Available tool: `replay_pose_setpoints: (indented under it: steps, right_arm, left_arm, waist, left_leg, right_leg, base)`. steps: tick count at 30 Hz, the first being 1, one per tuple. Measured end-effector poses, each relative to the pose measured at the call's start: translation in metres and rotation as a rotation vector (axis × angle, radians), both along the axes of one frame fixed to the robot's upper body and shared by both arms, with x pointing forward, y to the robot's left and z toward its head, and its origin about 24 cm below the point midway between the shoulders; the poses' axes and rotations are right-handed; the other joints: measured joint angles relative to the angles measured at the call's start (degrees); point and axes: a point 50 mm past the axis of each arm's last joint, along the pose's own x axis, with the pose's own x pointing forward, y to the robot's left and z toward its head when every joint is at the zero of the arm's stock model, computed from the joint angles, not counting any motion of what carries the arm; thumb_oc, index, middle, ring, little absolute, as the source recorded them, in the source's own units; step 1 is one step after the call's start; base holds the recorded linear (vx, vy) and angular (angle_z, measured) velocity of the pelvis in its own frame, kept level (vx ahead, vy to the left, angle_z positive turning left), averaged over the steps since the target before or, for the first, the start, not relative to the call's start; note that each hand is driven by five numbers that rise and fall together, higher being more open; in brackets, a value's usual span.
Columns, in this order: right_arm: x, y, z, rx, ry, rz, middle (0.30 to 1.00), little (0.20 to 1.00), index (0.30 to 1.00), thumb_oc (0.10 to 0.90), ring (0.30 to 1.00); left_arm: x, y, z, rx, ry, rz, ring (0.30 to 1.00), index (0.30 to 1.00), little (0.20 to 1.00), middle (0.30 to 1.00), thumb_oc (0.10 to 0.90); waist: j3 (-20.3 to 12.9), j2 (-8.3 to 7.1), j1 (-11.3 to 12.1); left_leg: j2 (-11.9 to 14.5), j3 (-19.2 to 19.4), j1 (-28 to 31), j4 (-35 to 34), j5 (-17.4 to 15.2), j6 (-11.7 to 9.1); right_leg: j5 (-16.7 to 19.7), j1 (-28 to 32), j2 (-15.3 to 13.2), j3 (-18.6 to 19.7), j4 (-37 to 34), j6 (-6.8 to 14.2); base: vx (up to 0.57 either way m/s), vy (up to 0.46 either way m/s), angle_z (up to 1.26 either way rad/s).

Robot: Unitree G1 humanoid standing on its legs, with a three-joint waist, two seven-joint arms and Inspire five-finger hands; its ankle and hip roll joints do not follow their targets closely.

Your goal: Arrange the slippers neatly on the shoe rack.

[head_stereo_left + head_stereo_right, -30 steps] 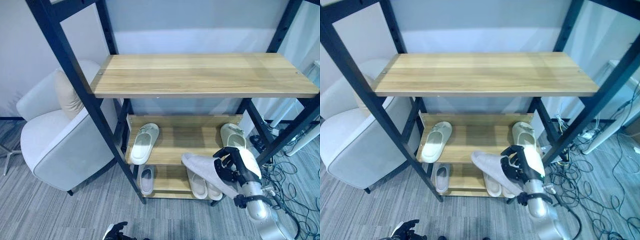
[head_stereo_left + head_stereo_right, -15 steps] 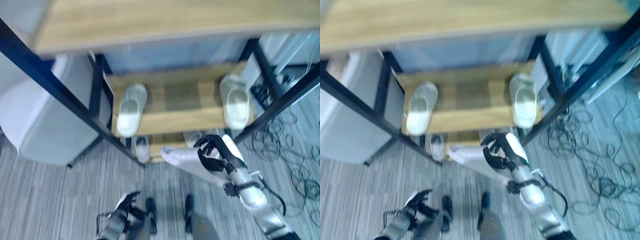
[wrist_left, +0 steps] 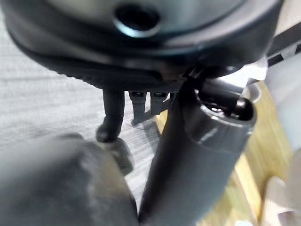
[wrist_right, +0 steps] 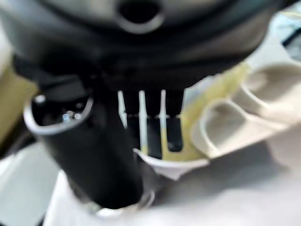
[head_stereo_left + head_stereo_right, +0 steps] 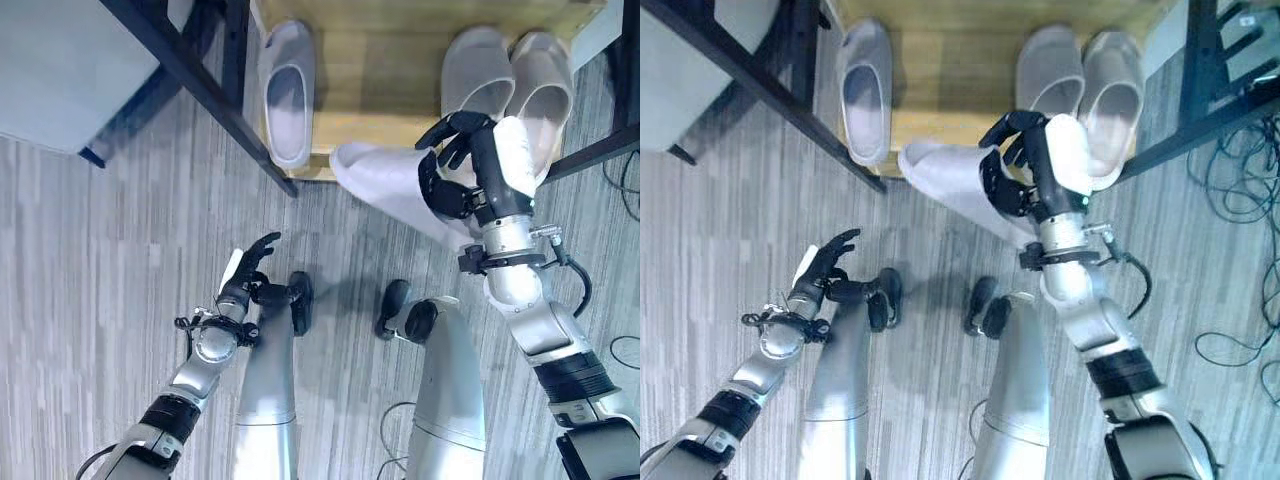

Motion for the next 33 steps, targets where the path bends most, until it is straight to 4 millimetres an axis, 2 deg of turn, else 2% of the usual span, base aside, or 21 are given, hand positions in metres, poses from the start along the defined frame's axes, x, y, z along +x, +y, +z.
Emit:
replay_pose_setpoints:
  steps: [2,3,4,6,8,10,13,16,19,21,25,32,33]
  right_arm:
    - [0.001,-0.004,0.017,-0.046,-0.059,-0.030,0.300,0.300,0.300,0.400,0.300]
    - [0.002,-0.007,0.033,-0.082,-0.111,-0.055,0.300,0.300,0.300,0.400,0.300]
    - [0.002,-0.007,0.040,-0.086,-0.136,-0.060,0.300,0.300,0.300,0.400,0.300]
    - [0.011,0.005,0.063,-0.150,-0.193,-0.071,0.300,0.300,0.300,0.400,0.300]
    - [0.010,0.012,0.073,-0.175,-0.241,-0.063,0.300,0.300,0.300,0.400,0.300]
    - [0.009,0.015,0.081,-0.187,-0.271,-0.076,0.300,0.300,0.300,0.400,0.300]
    - [0.013,0.012,0.080,-0.286,-0.241,-0.129,0.300,0.300,0.300,0.400,0.300]
    - [0.021,0.003,0.088,-0.423,-0.237,-0.209,0.300,0.300,0.300,0.400,0.300]
    - [0.019,-0.002,0.093,-0.408,-0.253,-0.235,0.300,0.300,0.300,0.400,0.300]
    - [0.018,-0.003,0.092,-0.403,-0.252,-0.237,0.300,0.300,0.300,0.400,0.300]
    - [0.020,-0.003,0.092,-0.406,-0.246,-0.243,0.300,0.300,0.300,0.400,0.300]
    - [0.043,0.007,0.085,-0.464,-0.165,-0.257,0.300,0.300,0.300,0.400,0.300]
    - [0.048,0.010,0.087,-0.474,-0.157,-0.262,0.300,0.300,0.300,0.400,0.300]
  left_arm:
    - [-0.003,-0.001,0.017,-0.035,-0.056,-0.028,0.900,0.900,0.900,0.900,0.800]
    - [-0.005,0.000,0.030,-0.035,-0.108,-0.042,0.900,0.900,0.900,0.900,0.800]
    - [-0.006,0.002,0.035,-0.047,-0.130,-0.036,0.900,0.900,0.900,0.900,0.800]
    - [-0.011,-0.004,0.055,-0.149,-0.199,-0.058,0.900,0.900,0.900,0.900,0.800]
    - [-0.015,-0.013,0.067,-0.214,-0.240,-0.099,0.900,0.900,0.900,0.900,0.800]
    - [-0.019,-0.019,0.077,-0.259,-0.279,-0.131,0.900,0.900,0.900,0.900,0.800]
    - [-0.028,-0.014,0.071,-0.269,-0.258,-0.096,0.900,0.900,0.900,0.900,0.800]
    - [-0.033,-0.011,0.067,-0.293,-0.241,-0.077,0.900,0.900,0.900,0.900,0.800]
    - [-0.038,-0.009,0.064,-0.286,-0.228,-0.075,0.900,0.900,0.900,0.900,0.800]
    - [-0.046,-0.006,0.061,-0.270,-0.209,-0.080,0.900,0.900,0.900,0.900,0.800]
    - [-0.051,-0.006,0.061,-0.267,-0.208,-0.084,0.900,0.900,0.900,0.900,0.800]
    - [-0.052,-0.002,0.063,-0.259,-0.206,-0.075,0.900,0.900,0.900,0.900,0.800]
    - [-0.052,-0.001,0.063,-0.259,-0.202,-0.074,0.900,0.900,0.900,0.900,0.800]
  waist:
    - [-0.01,0.01,0.42]
    - [-0.03,0.05,0.32]
    - [-0.03,0.05,0.45]
    - [2.90,-1.05,0.07]
    - [5.64,-1.42,0.26]
    - [8.91,-1.71,0.40]
    - [9.12,-1.86,0.51]
    - [9.16,-1.90,0.81]
    - [9.16,-1.90,0.94]
    - [9.16,-1.90,0.56]
    - [9.15,-1.88,0.85]
    - [9.13,-1.71,1.76]
    - [9.31,-1.27,1.80]
  left_leg:
    - [-0.50,-0.24,-4.34,4.89,-0.87,-0.12]
    - [-0.89,-0.11,-7.65,10.63,-2.89,0.38]
    - [-0.98,-0.08,-9.01,13.34,-3.85,0.65]
    - [-1.04,1.55,-9.37,22.83,-8.05,2.00]
    - [-1.00,2.28,-8.57,25.95,-9.38,2.32]
    - [-0.81,2.91,-7.39,28.12,-10.68,2.35]
    - [-0.87,3.76,-6.65,31.49,-12.43,2.20]
    - [-0.81,3.03,-6.23,35.09,-13.93,1.87]
    - [-0.77,2.16,-5.89,36.26,-14.48,1.47]
    - [-0.49,2.14,-5.07,36.90,-15.03,1.50]
    - [0.12,1.55,-4.66,38.57,-15.74,0.76]
    - [1.07,0.13,-3.95,41.37,-17.15,0.54]
    - [1.08,-0.10,-3.89,41.61,-17.24,0.72]
  right_leg:
    - [-1.29,-4.05,-0.29,0.68,4.71,0.23]
    - [-3.53,-7.32,-0.87,1.93,10.49,0.37]
    - [-4.44,-8.58,-0.88,2.61,13.13,0.88]
    - [-9.02,-9.64,-1.69,6.04,23.16,0.78]
    - [-10.21,-9.26,-1.65,7.57,26.50,1.54]
    - [-11.26,-8.64,-1.59,8.75,28.75,1.28]
    - [-12.92,-8.55,-1.45,10.53,32.47,2.34]
    - [-14.88,-7.55,-1.60,10.49,35.93,1.83]
    - [-15.60,-6.98,-1.62,10.28,36.98,1.25]
    - [-15.95,-6.35,-1.46,10.38,37.59,1.37]
    - [-15.98,-6.00,-0.68,10.13,38.77,1.39]
    - [-16.70,-4.69,0.21,9.46,40.34,0.99]
    - [-16.71,-4.44,0.24,9.32,40.37,1.02]
  base:
    - [0.15,-0.053,0.05]
    - [0.13,-0.083,0.05]
    - [0.12,-0.083,0.16]
    - [0.12,-0.068,0.13]
    - [0.10,-0.052,0.06]
    - [0.11,-0.026,-0.03]
    - [0.11,-0.015,0.00]
    - [0.07,-0.004,0.02]
    - [0.03,0.003,-0.01]
    - [0.02,-0.007,-0.05]
    - [0.01,0.021,-0.11]
    - [-0.01,0.036,-0.09]
    - [0.00,0.000,0.00]
